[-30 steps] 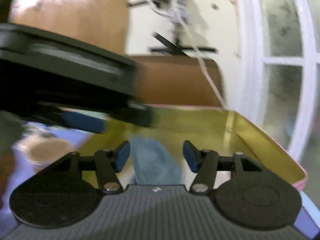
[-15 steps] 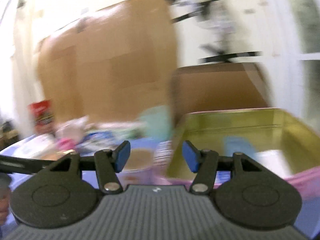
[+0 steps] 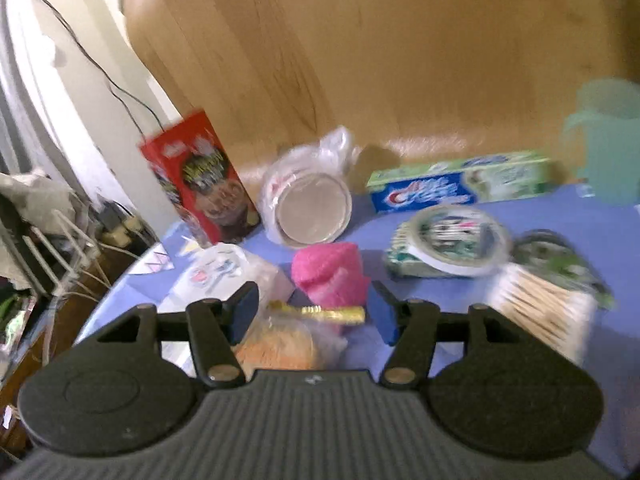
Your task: Organize soft objects
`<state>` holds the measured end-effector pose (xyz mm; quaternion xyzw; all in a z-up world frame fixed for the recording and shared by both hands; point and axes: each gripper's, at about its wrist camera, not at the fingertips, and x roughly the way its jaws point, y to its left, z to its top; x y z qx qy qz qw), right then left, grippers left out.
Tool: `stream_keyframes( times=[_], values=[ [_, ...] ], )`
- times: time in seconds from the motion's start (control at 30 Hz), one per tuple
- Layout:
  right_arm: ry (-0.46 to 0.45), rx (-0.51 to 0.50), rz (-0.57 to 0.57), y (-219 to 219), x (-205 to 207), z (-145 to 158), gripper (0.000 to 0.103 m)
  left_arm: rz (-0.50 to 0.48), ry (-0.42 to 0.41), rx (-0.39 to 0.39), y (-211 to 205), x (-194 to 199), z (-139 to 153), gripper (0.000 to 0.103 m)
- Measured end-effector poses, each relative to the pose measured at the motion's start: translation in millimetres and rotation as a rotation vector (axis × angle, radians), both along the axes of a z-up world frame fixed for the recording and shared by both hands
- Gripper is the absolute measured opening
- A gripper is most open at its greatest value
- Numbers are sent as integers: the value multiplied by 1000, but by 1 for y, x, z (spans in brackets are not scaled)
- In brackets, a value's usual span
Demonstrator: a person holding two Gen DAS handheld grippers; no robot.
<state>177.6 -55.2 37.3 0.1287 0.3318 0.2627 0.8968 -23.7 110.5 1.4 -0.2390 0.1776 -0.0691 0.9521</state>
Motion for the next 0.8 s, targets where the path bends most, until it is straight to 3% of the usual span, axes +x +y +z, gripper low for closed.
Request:
stream_keyframes(
  times=[0.07, 0.1, 0.2, 0.33, 0.5, 0.6, 0.7, 0.8],
  values=[
    [20, -65, -26, 16, 18, -12, 62, 2, -6, 19, -3, 0, 0, 83],
    [37, -79, -22, 19, 21, -18, 47, -3, -10, 28, -4, 0, 1, 83],
    [4, -101, -41, 14, 14, -14, 39, -7, -19, 42, -8, -4, 0, 83],
    [-132, -116, -43, -17, -27, 13, 39, -12, -12, 21, -6, -3, -1, 83],
    [-212, -195, 15, -65, -125, 20, 38, -51, -2, 8, -6, -1, -1, 83],
    [-152, -174, 28, -93, -179, 2, 38, -142, 16, 4, -11, 4, -2, 83],
    [-55, -59, -36, -120, -202, -14, 37, -289, 31, -33, -20, 5, 0, 83],
    [-52, -60, -119, -140, -214, -22, 41, -392, 61, -104, -38, 3, 1, 84]
  ],
)
